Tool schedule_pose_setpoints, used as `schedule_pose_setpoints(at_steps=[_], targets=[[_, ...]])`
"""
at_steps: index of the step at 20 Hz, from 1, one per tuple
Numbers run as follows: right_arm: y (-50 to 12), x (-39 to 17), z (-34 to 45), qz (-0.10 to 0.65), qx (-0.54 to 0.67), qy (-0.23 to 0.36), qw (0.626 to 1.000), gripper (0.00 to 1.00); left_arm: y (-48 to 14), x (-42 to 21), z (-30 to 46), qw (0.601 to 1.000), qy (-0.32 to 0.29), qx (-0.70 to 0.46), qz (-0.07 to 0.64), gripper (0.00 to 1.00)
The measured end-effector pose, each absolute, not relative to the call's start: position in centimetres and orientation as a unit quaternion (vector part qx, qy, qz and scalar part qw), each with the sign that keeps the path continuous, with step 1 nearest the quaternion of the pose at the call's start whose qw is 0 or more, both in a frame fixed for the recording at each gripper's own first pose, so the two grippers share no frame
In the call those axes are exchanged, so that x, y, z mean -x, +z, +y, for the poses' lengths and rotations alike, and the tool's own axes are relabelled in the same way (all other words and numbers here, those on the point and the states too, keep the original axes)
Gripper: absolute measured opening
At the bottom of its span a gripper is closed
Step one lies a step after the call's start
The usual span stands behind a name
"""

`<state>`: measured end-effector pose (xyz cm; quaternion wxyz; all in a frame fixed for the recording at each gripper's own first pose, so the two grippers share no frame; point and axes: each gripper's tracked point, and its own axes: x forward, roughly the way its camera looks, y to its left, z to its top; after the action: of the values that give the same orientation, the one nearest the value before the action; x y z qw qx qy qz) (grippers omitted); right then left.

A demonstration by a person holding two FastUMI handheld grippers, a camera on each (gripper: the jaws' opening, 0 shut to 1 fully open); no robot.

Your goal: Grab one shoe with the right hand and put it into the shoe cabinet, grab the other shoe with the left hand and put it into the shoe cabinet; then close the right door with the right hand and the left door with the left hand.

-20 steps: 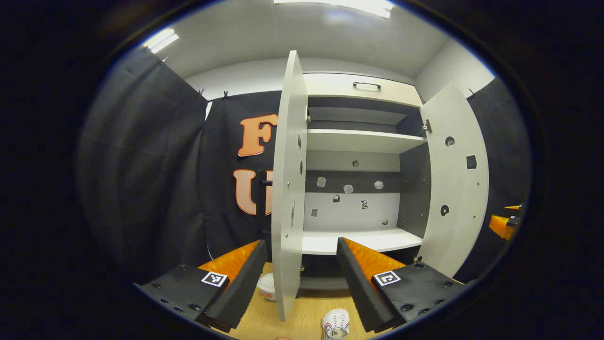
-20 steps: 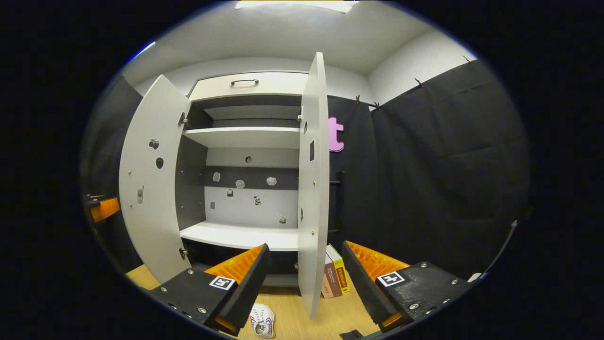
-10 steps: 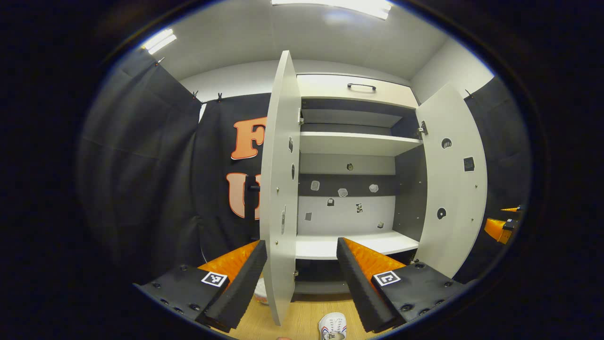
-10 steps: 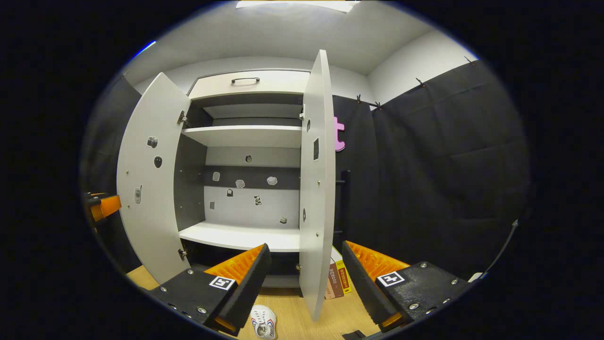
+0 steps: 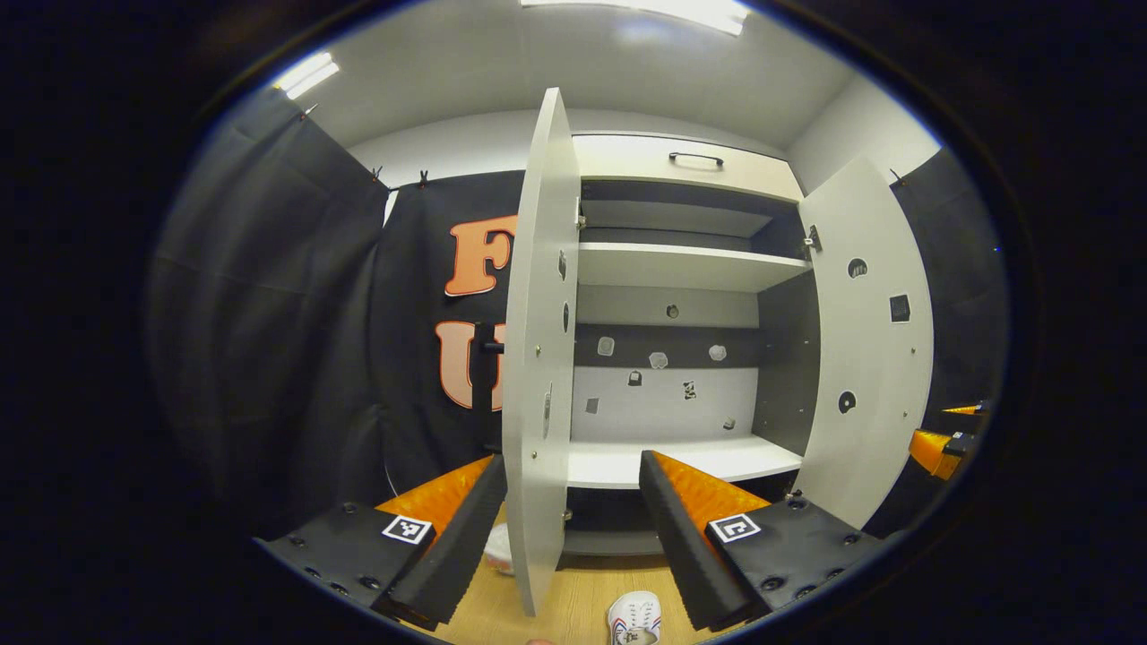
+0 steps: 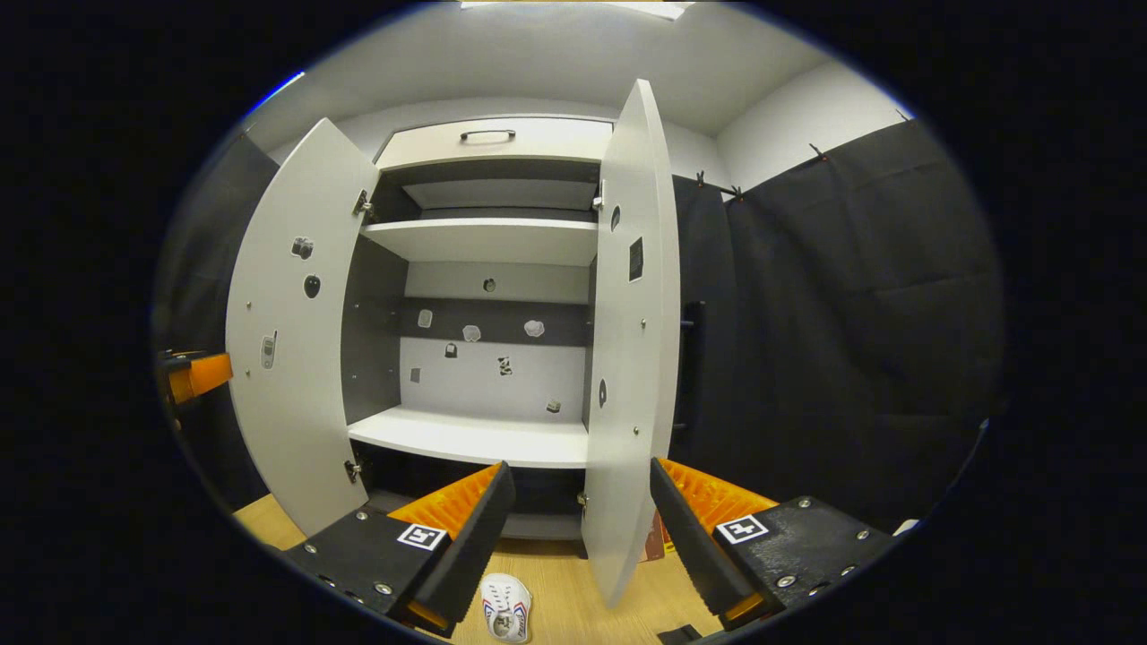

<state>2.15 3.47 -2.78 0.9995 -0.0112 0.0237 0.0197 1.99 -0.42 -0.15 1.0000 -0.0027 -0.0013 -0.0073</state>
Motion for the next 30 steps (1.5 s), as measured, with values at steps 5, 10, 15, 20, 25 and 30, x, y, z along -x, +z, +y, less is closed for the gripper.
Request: schedule_pose_setpoints(at_steps=[5, 10, 15, 20, 25, 30], targets=[[-5.5, -2.7, 4.7, 0.051, 0.006, 0.032, 0.998, 0.94, -0.5, -1.9, -0.1, 1.000, -0.004, 0.001, 0.006, 0.96], [-10.0, -3.2, 6.1, 0.093, 0.004, 0.048, 0.994, 0.94, -0.8, -1.7, 0.0, 1.000, -0.004, -0.004, 0.010, 0.96], [-16.7, -3.7, 6.9, 0.126, 0.002, 0.046, 0.991, 0.94, -0.8, -1.6, 0.0, 1.000, -0.003, -0.011, 0.012, 0.96], [-26.1, -2.9, 9.1, 0.202, -0.001, 0.077, 0.976, 0.94, -1.3, -1.2, 0.1, 1.000, 0.000, -0.016, 0.020, 0.96], [-33.7, -2.7, 9.6, 0.267, -0.008, 0.080, 0.960, 0.94, -2.0, -0.7, 0.9, 0.999, 0.009, -0.018, 0.025, 0.96], [-41.1, -3.2, 10.0, 0.327, 0.002, 0.085, 0.941, 0.94, -2.4, -0.4, 1.7, 0.999, 0.016, -0.016, 0.031, 0.96]])
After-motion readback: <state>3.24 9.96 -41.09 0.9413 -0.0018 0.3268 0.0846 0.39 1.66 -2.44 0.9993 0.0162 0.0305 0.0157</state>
